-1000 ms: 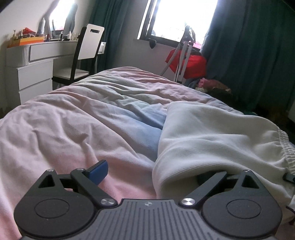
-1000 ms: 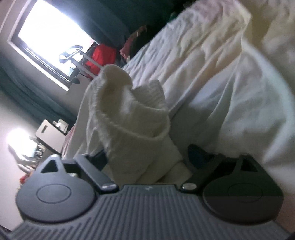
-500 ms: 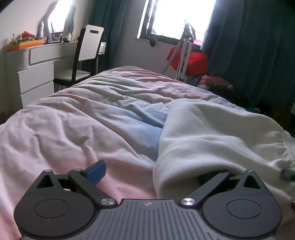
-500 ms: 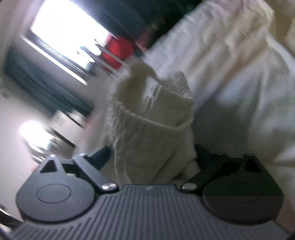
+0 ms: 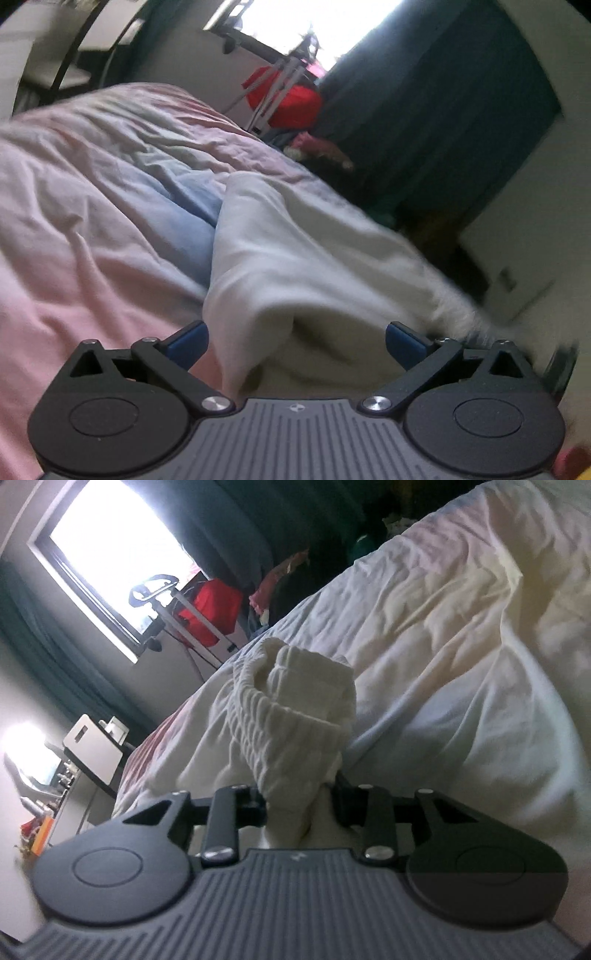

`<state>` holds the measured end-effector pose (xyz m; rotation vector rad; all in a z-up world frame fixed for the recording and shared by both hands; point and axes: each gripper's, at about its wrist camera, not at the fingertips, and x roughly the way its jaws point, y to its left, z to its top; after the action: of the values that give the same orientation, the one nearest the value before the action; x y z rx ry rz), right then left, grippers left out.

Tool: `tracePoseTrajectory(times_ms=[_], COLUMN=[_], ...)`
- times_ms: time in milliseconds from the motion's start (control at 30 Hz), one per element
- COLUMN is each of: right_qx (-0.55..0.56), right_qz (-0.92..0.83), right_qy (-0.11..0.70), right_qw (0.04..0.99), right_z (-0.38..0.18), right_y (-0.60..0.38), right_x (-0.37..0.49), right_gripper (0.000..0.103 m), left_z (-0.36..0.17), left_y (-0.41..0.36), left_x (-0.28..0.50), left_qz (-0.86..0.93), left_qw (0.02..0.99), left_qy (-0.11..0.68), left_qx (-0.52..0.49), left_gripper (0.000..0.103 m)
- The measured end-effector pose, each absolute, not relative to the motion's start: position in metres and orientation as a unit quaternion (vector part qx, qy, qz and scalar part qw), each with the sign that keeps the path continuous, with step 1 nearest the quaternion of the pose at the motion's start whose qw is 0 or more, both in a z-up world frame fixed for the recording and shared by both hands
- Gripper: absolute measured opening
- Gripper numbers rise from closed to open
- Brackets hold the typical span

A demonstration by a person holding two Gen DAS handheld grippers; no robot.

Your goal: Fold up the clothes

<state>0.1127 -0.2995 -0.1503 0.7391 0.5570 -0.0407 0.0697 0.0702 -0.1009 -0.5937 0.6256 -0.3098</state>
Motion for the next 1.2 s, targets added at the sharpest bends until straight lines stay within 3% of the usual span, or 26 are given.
tracePoseTrajectory(times_ms=[200, 333, 467, 567, 633, 867, 1200], right_qx=[0.352, 0.351, 0.341, 0.337, 0.334, 0.333, 0.364], right_qz=[-0.030, -0.030, -0.020, -0.017, -0.016, -0.022, -0.087], right_qy=[0.256, 0.257, 0.249, 0.238, 0.230, 0.205, 0.174], right_qw=[0.900, 0.900, 0.906, 0.911, 0.914, 0.920, 0.911], right_z=[-0.149, -0.148, -0.130, -0.106, -0.090, -0.038, 0.011], right_y=[-0.297, -0.296, -0.290, -0.294, -0.298, -0.330, -0.477], right_x=[0.113, 0.114, 0.110, 0.097, 0.088, 0.065, 0.095], right_gripper=[0.036, 0.036, 0.035, 0.034, 0.033, 0.033, 0.033], left_z=[-0.136, -0.139, -0.136, -0.122, -0.108, -0.059, 0.010], left_y=[0.092, 0.090, 0.084, 0.081, 0.078, 0.029, -0.172], left_x=[0.112, 0.122, 0.124, 0.118, 0.111, 0.105, 0.225], left_qz=[-0.145, -0.156, -0.138, -0.149, -0.170, -0.233, -0.271], left_qw=[0.838, 0.841, 0.865, 0.882, 0.888, 0.865, 0.855], left_qy=[0.322, 0.323, 0.330, 0.310, 0.285, 0.253, 0.290], left_qx=[-0.416, -0.405, -0.351, -0.322, -0.318, -0.364, -0.333], left_gripper=[0.101, 0.097, 0.059, 0.039, 0.034, 0.031, 0.029])
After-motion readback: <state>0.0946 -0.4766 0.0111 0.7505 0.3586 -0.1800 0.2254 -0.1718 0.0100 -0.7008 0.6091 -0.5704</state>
